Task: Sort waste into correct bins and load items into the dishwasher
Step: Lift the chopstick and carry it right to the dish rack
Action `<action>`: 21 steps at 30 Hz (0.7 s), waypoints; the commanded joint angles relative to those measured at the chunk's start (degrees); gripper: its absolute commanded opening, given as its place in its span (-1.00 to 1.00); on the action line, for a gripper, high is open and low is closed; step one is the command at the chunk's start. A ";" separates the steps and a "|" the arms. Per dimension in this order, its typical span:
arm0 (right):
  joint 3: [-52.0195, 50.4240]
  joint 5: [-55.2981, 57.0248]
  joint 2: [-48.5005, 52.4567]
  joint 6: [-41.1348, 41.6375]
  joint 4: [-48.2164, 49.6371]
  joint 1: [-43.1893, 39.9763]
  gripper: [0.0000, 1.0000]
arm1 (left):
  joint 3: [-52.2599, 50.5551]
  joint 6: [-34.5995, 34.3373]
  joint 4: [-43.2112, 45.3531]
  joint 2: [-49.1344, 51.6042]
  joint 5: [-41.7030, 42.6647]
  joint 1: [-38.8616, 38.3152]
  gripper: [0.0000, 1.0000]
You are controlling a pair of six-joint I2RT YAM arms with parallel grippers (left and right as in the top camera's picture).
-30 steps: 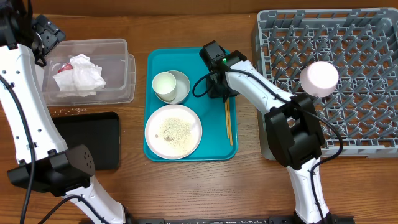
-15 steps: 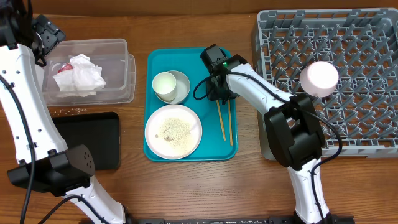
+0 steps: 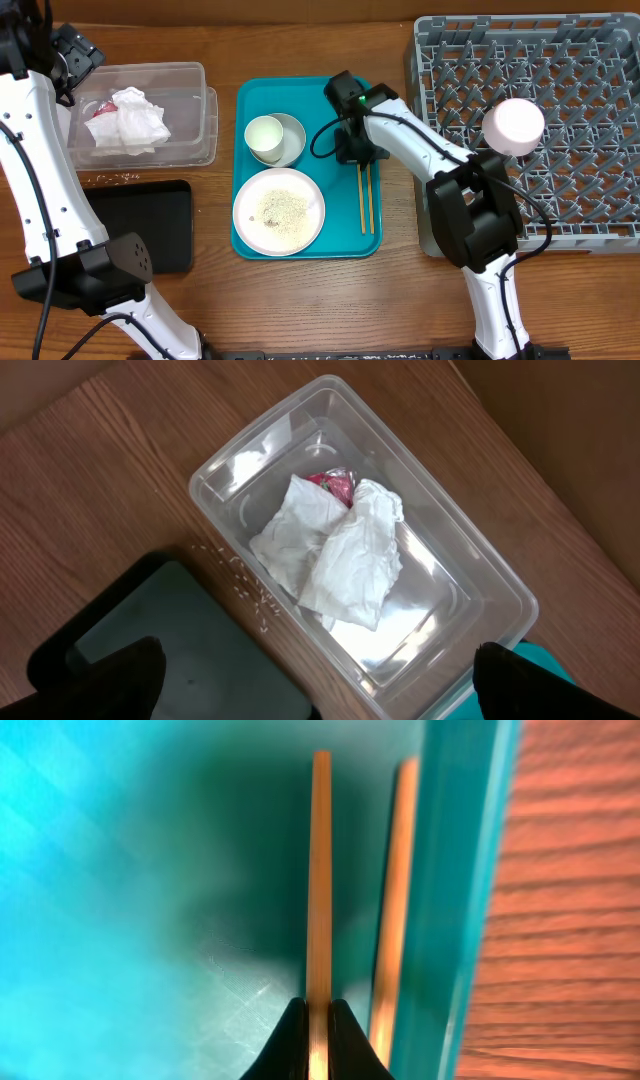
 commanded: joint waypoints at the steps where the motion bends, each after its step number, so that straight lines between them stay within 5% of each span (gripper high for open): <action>1: 6.03 -0.04 -2.32 0.98 -0.83 -2.49 -0.92 | -0.09 0.68 0.04 0.39 -0.13 -0.39 1.00; 7: 14.10 -0.02 -6.62 -2.27 -6.32 -8.57 -0.92 | -0.09 0.68 0.02 0.39 -0.13 -0.39 1.00; 15: 14.73 -0.68 -8.83 -17.18 -7.45 -19.87 -0.92 | -0.09 0.68 0.04 0.39 -0.13 -0.39 1.00; 21: 14.64 -15.50 -8.76 -29.05 -8.31 -26.64 -0.92 | -0.09 0.68 0.02 0.39 -0.13 -0.39 1.00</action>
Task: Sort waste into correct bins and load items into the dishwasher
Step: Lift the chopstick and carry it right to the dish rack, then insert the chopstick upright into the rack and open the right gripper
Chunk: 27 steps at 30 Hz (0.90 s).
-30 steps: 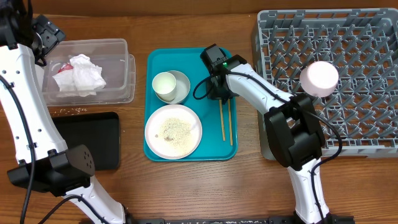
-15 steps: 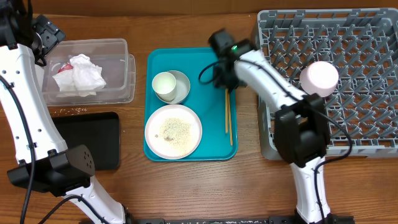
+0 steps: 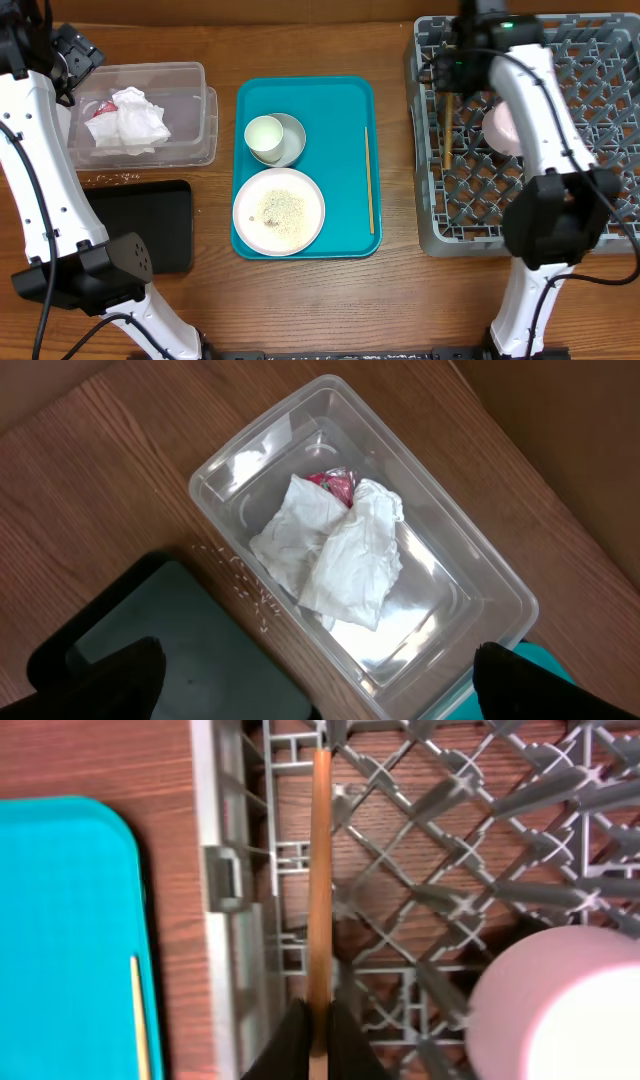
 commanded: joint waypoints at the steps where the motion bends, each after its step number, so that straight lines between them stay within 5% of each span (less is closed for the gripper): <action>1: 0.48 -10.43 -0.66 -8.96 0.13 -2.45 -0.92 | -0.09 0.68 0.02 0.39 -0.13 -0.39 1.00; 12: 0.39 -15.34 1.79 -8.33 1.18 -3.93 -0.91 | -0.09 0.68 0.00 0.39 -0.13 -0.39 1.00; 14: 0.39 -15.32 2.10 -8.28 1.20 -3.80 -0.71 | -0.09 0.68 0.00 0.39 -0.13 -0.39 1.00; 16: 0.39 -14.84 2.47 -7.21 1.18 -3.82 -0.21 | -0.09 0.68 0.00 0.39 -0.13 -0.39 1.00; 27: 0.42 -19.02 3.45 0.72 -0.85 -3.23 0.16 | -0.09 0.68 0.00 0.39 -0.13 -0.39 1.00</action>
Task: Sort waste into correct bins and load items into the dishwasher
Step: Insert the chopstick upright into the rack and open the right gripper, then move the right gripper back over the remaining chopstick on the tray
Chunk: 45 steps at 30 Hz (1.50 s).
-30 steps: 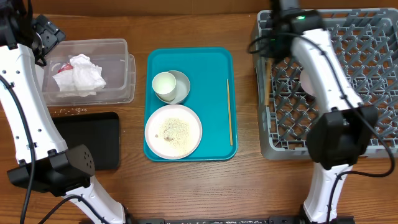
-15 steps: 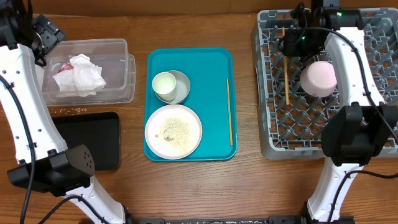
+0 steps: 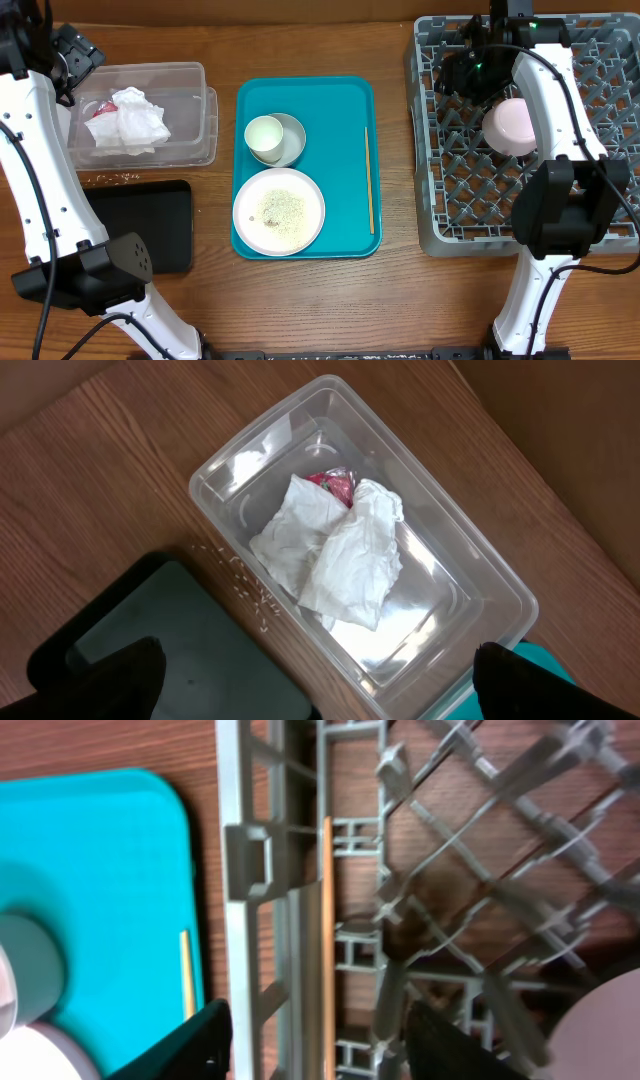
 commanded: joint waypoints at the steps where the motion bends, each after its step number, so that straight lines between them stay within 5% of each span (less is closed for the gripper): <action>1: 0.42 -5.14 -0.46 2.78 -0.55 1.11 0.16 | -0.09 0.68 0.00 0.39 -0.13 -0.39 1.00; 19: -3.85 9.60 -5.97 18.91 -1.95 13.03 0.22 | -0.09 0.68 0.02 0.39 -0.13 -0.39 1.00; 23: -9.60 12.81 -5.97 20.02 1.84 17.31 0.09 | -0.09 0.68 0.00 0.39 -0.13 -0.39 1.00; 27: -17.00 14.97 -5.97 22.49 7.76 20.92 -0.38 | -0.09 0.68 0.00 0.39 -0.13 -0.39 1.00; 45: -26.32 16.24 -5.92 22.27 18.08 24.33 -0.38 | -0.09 0.68 0.00 0.39 -0.13 -0.39 1.00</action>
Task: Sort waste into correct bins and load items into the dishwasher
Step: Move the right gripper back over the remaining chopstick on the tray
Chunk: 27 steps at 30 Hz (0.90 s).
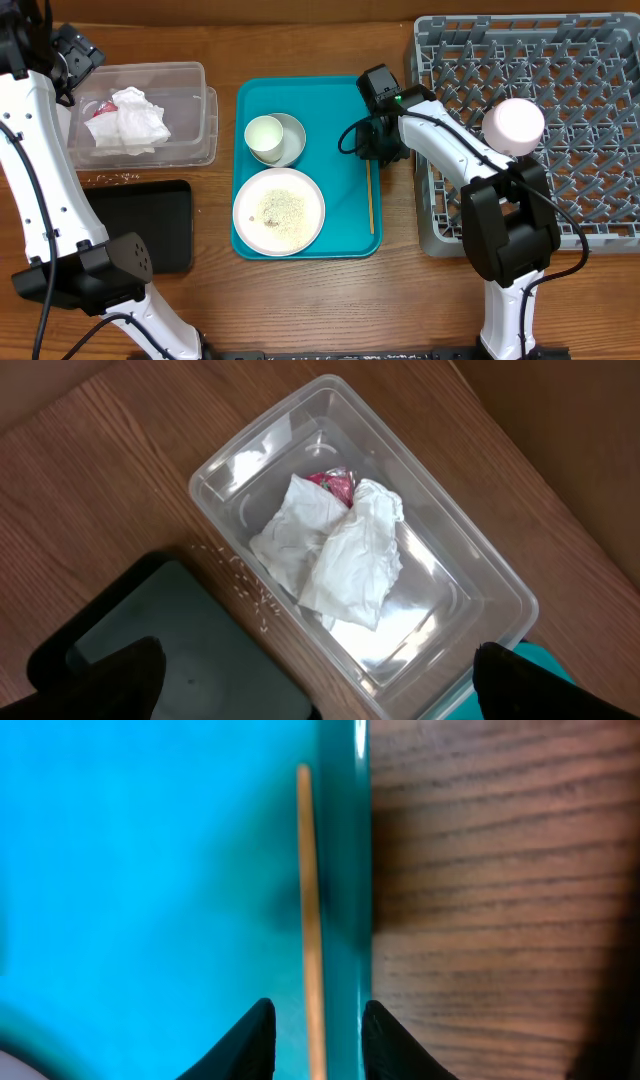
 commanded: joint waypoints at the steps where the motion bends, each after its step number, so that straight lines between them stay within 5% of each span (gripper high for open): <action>1: -0.26 0.96 -1.40 0.26 0.74 0.11 -0.39 | -0.09 0.68 0.00 0.39 -0.13 -0.39 1.00; 27: -0.66 4.02 -1.38 0.28 2.84 2.03 -0.41 | -0.09 0.68 0.00 0.39 -0.13 -0.39 1.00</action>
